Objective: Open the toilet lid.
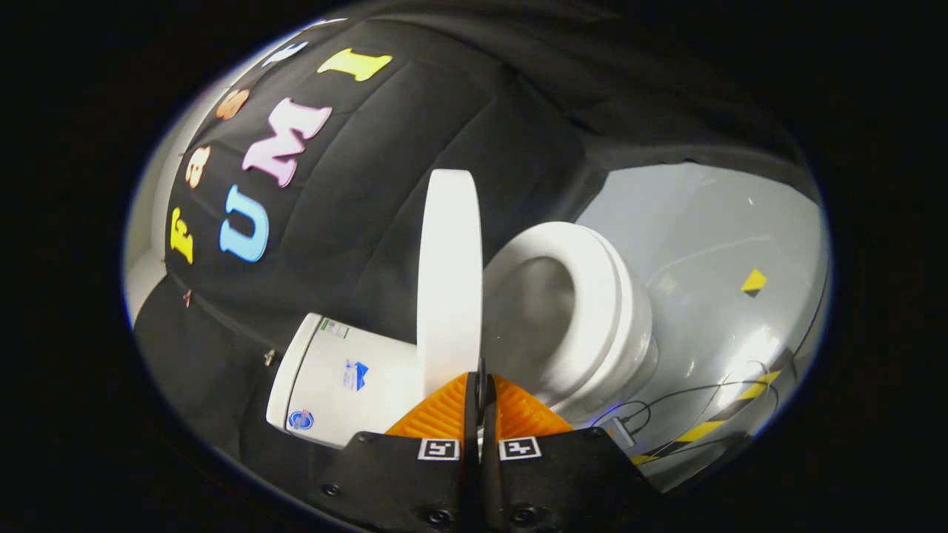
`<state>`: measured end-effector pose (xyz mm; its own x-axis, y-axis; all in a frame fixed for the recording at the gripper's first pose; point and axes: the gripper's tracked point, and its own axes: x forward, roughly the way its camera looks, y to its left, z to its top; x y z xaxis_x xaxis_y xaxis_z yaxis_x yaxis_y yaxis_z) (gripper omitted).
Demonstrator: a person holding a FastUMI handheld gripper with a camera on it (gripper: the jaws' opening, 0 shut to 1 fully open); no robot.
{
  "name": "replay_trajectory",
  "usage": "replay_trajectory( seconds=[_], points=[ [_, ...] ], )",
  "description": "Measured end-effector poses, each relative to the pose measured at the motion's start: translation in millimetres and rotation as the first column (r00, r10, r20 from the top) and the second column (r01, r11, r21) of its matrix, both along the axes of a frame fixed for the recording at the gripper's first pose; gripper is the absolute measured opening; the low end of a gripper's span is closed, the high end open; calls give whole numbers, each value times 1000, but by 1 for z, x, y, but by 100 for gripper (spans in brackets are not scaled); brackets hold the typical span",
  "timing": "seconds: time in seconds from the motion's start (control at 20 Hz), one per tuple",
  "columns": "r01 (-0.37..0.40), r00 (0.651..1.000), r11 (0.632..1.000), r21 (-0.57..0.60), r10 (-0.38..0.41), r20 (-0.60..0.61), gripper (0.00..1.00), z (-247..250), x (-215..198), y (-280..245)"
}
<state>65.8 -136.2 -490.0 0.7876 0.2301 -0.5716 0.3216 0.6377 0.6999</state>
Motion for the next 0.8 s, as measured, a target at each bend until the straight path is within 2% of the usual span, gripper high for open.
replay_trajectory(
  seconds=[0.25,0.55,0.8],
  points=[
    [-128,990,971,-201,136,29,5,46,12,36],
    [-181,978,936,-304,204,47,5,77,18,71],
    [-252,947,881,-401,310,87,5,108,29,118]
  ],
)
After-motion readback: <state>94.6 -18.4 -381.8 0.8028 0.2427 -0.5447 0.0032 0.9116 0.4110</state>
